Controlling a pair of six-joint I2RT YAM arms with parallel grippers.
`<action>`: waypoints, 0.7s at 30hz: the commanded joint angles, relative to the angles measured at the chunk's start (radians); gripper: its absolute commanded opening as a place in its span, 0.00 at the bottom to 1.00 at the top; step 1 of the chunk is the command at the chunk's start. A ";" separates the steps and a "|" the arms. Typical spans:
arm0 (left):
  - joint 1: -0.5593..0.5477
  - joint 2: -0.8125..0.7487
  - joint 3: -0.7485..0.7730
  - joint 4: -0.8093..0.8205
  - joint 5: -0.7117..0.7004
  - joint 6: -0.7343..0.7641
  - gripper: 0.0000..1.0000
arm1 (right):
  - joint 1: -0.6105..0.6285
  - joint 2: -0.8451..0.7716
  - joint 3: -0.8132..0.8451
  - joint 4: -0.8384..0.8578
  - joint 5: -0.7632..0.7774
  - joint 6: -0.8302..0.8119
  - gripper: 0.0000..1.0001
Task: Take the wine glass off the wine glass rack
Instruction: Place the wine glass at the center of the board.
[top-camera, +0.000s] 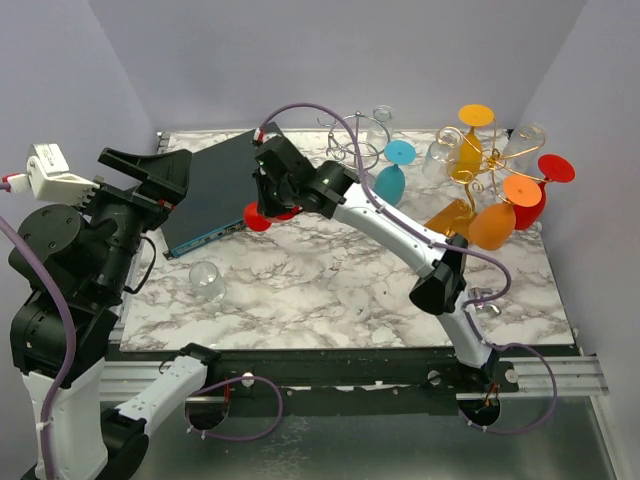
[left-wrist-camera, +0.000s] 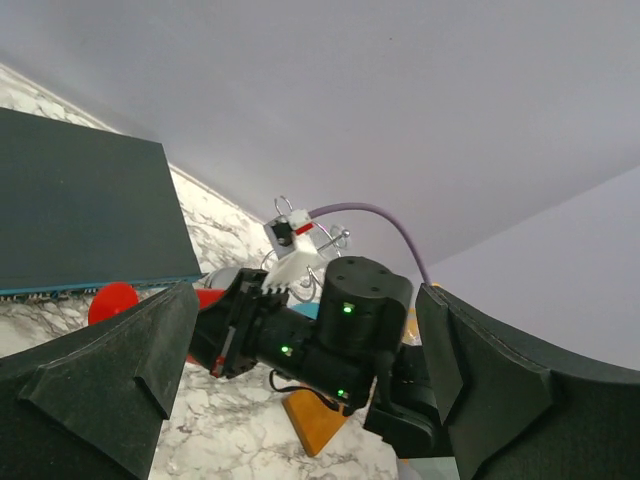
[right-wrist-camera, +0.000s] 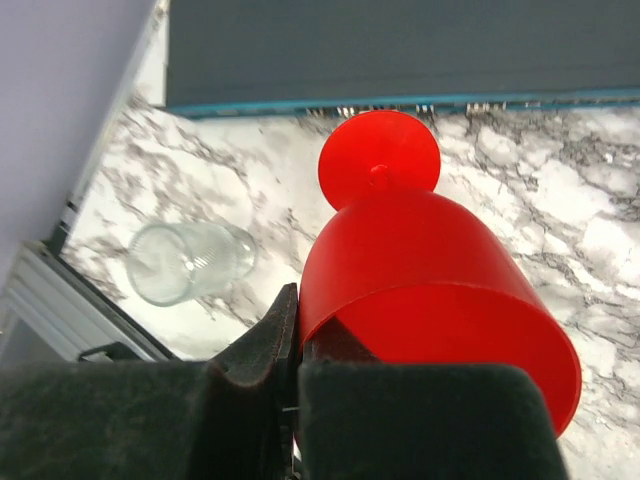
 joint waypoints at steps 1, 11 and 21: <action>0.004 -0.016 0.010 -0.026 -0.008 0.035 0.99 | 0.013 0.049 0.037 -0.038 -0.011 -0.036 0.00; 0.005 -0.029 -0.019 -0.025 0.000 0.034 0.99 | 0.035 0.161 0.062 -0.044 -0.029 -0.066 0.00; 0.005 -0.033 -0.042 -0.016 0.000 0.033 0.99 | 0.044 0.214 0.077 -0.046 -0.028 -0.073 0.04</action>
